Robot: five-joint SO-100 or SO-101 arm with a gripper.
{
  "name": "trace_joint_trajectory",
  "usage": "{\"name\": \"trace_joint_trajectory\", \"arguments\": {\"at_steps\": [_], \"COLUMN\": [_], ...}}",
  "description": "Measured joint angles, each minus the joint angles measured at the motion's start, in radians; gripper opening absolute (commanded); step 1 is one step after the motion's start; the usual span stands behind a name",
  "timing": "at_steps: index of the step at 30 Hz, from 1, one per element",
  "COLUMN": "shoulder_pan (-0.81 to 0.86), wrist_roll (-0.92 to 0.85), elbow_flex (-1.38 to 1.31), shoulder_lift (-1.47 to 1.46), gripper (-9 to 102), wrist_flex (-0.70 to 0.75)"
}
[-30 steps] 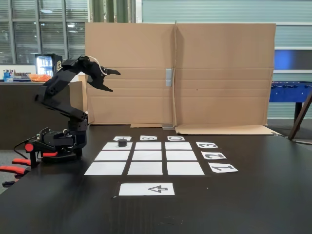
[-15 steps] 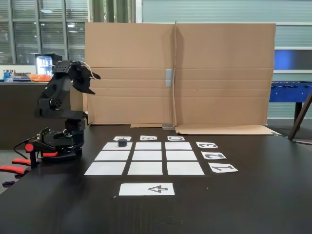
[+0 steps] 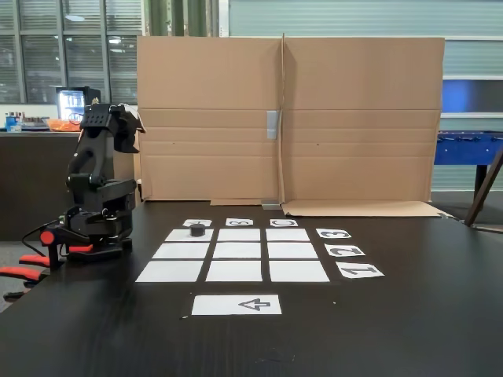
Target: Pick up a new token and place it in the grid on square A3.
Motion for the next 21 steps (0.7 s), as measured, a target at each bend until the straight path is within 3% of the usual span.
{"name": "trace_joint_trajectory", "arguments": {"at_steps": [14, 21], "shoulder_pan": [-0.011, -0.011], "wrist_roll": [0.000, 0.000], "elbow_flex": [0.048, 0.060], "shoulder_lift": [0.147, 0.147], "gripper": [0, 0], "wrist_flex": [0.021, 0.021]}}
